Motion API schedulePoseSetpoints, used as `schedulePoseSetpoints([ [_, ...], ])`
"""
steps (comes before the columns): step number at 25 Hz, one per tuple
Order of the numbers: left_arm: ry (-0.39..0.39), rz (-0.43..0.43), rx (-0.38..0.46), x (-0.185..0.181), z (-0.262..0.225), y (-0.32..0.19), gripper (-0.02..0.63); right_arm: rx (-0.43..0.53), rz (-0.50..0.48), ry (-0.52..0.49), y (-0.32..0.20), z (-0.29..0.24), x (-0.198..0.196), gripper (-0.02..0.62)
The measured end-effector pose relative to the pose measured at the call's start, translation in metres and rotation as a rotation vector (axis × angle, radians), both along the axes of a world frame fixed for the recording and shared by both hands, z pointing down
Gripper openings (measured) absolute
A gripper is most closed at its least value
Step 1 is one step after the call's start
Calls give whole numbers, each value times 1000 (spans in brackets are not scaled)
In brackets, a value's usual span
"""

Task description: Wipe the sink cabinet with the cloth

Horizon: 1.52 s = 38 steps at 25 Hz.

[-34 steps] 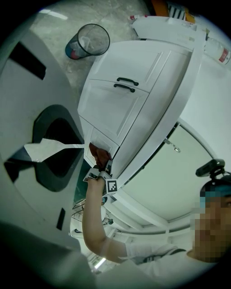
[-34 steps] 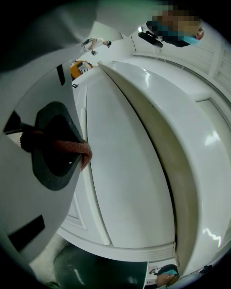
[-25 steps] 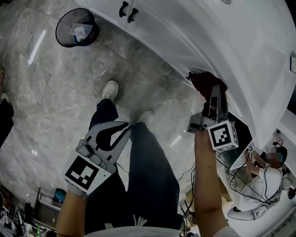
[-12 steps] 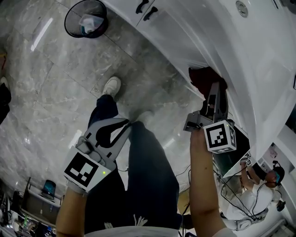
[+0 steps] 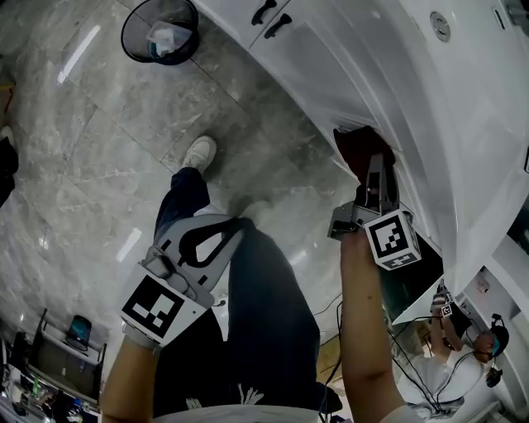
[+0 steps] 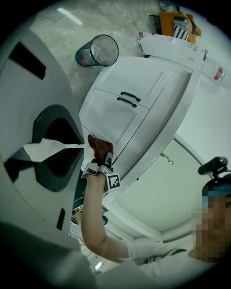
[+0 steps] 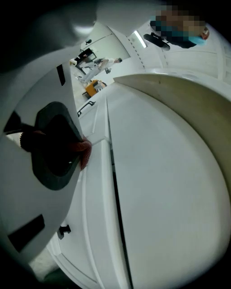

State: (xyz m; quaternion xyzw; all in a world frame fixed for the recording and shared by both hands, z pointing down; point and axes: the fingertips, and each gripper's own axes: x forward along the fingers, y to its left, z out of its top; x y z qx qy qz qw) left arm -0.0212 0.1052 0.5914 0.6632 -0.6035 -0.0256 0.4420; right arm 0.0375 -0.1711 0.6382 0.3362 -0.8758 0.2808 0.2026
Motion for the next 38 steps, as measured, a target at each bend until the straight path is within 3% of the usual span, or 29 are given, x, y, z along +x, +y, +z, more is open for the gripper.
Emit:
schedulePoseSetpoints([
  [10,-8,-60,-18,-9,8,9,12,-52,-10,144,-5,80,-6,54],
  [21,-47,-110,-35,-3,18,17,12,-22,-52,240,-7,152,-1,54],
  [30,-43,-72,-43,31,21,10,12,4,-116,226,-4,166,13,51],
  [38,-49,24,-37,62,19,-7,12,-33,-57,198,-15,163,65,48],
])
